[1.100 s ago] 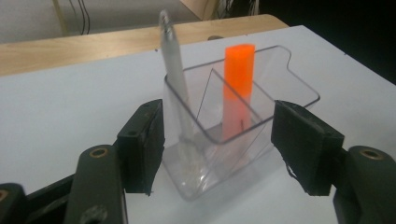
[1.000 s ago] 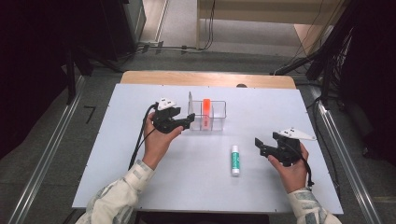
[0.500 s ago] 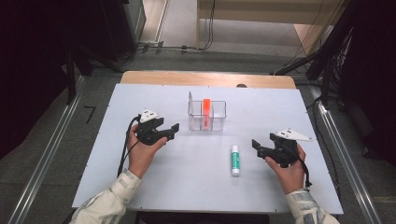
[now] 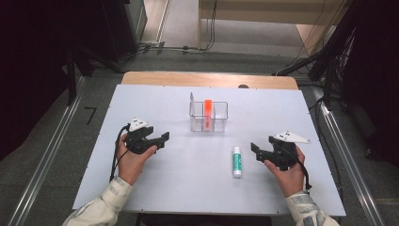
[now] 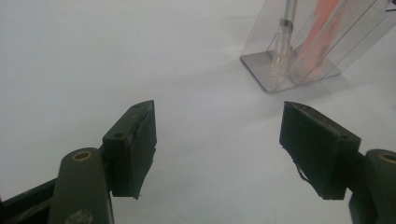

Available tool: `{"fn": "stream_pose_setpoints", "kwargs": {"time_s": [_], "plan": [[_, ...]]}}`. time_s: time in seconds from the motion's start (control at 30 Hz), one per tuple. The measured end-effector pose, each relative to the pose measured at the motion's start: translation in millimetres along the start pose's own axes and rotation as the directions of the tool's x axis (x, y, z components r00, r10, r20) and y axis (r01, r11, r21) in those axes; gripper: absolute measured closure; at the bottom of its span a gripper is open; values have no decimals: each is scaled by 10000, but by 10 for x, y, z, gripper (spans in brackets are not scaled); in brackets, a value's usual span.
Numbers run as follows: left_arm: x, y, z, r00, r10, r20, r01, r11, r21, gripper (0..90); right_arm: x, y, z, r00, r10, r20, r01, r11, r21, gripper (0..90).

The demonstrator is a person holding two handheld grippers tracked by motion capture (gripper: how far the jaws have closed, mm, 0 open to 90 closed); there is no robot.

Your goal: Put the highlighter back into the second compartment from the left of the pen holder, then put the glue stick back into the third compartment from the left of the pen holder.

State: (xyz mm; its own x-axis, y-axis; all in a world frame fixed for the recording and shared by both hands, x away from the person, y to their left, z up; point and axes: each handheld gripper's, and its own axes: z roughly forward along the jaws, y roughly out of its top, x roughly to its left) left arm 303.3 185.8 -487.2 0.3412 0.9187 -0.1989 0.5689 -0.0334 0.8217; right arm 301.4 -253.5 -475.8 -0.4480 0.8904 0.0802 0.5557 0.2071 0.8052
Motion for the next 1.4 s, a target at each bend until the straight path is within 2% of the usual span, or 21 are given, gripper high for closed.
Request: {"fn": "stream_pose_setpoints", "kwargs": {"time_s": [0.53, 1.03, 1.4], "plan": [[27, -1, -14, 9998, -75, -165, 73, 9999, -90, 255, 26, -17, 4, 10000, -35, -53, 36, 10000, 37, 197], [145, -33, -46, 9985, -373, -405, 371, 9993, -50, 243, 164, -52, 66, 9993, -280, -245, 288, 9991, 318, 195], [157, -45, -40, 9982, -349, -488, 350, 9994, 17, 234, 246, -76, 116, 9981, -472, -399, 492, 9975, 509, 190]]}}
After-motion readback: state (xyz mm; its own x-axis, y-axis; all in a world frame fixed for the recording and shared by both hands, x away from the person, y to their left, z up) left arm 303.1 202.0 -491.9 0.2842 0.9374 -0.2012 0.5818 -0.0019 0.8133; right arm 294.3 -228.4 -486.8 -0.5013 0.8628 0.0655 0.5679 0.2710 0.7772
